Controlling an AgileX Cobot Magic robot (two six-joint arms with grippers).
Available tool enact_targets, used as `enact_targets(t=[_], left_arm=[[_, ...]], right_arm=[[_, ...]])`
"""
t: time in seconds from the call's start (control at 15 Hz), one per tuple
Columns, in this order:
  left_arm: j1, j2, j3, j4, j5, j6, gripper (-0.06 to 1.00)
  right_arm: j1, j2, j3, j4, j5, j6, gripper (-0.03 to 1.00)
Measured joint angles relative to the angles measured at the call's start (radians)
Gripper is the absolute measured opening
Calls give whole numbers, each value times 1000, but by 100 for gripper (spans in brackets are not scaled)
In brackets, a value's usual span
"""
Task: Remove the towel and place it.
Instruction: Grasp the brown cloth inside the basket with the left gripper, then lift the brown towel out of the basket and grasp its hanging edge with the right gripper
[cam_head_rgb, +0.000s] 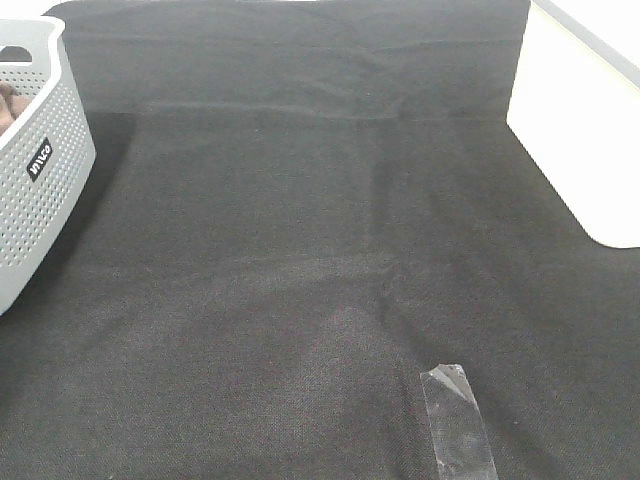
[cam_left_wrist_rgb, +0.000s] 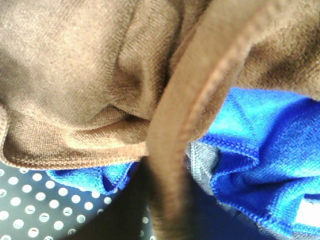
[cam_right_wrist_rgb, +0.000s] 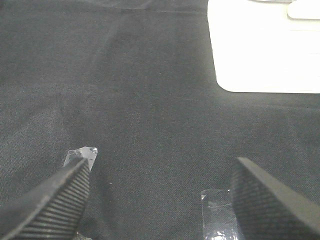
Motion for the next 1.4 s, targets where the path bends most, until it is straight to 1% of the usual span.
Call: enact_targets(t=[0.33, 0.47, 0.6, 0.73, 1.07, 1.27, 1.4], left_arm=[[-1, -1, 0, -3, 24, -6, 0], [-9, -20, 0, -8, 3, -74, 0], [-31, -74, 0, -14, -64, -155, 0], [-66, -137, 0, -11, -110, -176, 0], [-194, -309, 0, -10, -117, -191, 0], [-255, -417, 0, -10, -123, -288, 0], [-295, -489, 0, -5, -124, -323, 0]], right_arm=[[0, 0, 0, 0, 0, 0, 71], [0, 0, 0, 0, 0, 0, 71], [0, 0, 0, 0, 0, 1, 71], [0, 0, 0, 0, 0, 1, 71], [0, 0, 0, 0, 0, 1, 71], [0, 0, 0, 0, 0, 1, 71], [0, 0, 0, 4, 0, 1, 71]])
